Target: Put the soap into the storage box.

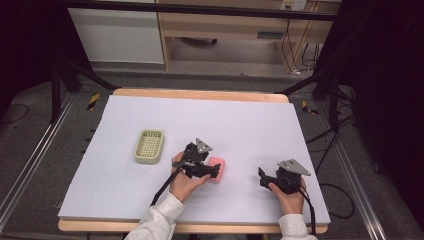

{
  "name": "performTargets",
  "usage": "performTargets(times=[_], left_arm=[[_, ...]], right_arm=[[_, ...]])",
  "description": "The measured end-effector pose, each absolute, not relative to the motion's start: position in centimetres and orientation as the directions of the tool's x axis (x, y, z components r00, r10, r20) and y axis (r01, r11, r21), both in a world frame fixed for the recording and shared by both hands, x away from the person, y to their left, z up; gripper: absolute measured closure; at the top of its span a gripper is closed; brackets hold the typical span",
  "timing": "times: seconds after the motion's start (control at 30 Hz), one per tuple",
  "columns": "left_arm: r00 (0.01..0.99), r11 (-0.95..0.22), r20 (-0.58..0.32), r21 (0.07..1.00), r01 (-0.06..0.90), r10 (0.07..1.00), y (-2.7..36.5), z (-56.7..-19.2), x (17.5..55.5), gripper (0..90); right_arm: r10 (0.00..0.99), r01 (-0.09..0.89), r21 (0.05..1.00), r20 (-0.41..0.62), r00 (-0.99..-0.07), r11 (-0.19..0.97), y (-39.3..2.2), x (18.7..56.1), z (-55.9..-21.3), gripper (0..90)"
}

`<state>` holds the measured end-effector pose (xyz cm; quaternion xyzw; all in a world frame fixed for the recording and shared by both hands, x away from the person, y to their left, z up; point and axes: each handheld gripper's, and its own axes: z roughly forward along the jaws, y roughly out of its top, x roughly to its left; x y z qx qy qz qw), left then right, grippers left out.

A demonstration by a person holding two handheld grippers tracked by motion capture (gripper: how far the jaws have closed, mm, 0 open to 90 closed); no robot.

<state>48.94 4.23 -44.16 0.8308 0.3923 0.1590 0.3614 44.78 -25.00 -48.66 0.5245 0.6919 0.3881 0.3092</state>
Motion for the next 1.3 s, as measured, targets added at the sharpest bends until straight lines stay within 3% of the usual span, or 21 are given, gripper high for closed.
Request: performTargets(times=[1.3], left_arm=[[0.63,-0.46,-0.031,0.655,0.599,0.776,1.5,-46.4,49.6,23.1]], right_arm=[[0.965,0.493,0.858,-0.008,-0.264,0.142,-25.0,44.8,-48.6,10.2]])
